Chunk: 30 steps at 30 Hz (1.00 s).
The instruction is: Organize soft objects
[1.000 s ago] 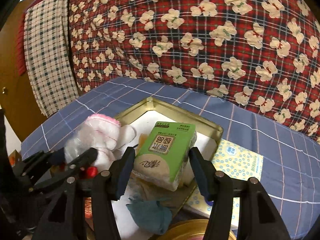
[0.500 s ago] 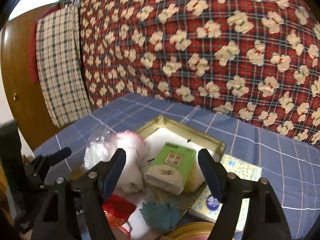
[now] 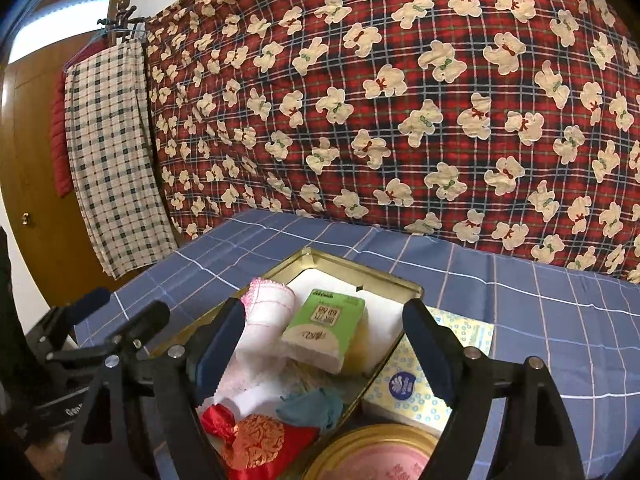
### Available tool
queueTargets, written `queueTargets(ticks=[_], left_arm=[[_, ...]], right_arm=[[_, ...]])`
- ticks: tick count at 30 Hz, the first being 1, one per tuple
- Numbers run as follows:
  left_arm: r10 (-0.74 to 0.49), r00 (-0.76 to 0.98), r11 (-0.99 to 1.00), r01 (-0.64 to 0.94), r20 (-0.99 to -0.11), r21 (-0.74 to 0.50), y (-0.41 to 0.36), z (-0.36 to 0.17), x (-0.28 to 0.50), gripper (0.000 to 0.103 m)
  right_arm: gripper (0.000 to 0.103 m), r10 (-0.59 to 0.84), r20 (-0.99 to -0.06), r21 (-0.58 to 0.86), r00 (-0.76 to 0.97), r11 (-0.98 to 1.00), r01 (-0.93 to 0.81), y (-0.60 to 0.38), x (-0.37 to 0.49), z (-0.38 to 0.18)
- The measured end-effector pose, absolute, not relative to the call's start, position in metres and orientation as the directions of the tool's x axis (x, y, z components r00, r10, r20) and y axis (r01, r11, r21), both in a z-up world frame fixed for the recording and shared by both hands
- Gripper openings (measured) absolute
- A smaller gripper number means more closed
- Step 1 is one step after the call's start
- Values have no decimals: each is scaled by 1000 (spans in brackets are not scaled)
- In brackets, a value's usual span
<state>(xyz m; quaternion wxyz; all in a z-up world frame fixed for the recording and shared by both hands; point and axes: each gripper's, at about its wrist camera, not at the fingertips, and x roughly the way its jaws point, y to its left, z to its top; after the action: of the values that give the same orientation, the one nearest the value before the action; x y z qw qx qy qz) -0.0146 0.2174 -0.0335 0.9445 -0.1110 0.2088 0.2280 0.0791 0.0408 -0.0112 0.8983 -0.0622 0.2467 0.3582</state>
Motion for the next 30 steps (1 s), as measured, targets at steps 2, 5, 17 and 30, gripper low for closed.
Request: queueTargets(ticks=[2,5,17,30], left_arm=[[392,808,871,-480,-440,-107,216,-31,-17,102],[398,808,869,-484,-436,-103,215,-28,-21,102],[399,814,872,-479,-422,-99,211,-21,-31,103],[398,811,874,-478,-428,-93,207,-20,-32,103]], right_arm=[[83,614,-486,67,622,735,-675,39,76,-13],[83,620,-477,77,622,735,-674,33,71,-12],[83,630,-457,85,628,733,-675,24,63,-4],[83,632,-451,80,630,731,-677,23,61,-2]])
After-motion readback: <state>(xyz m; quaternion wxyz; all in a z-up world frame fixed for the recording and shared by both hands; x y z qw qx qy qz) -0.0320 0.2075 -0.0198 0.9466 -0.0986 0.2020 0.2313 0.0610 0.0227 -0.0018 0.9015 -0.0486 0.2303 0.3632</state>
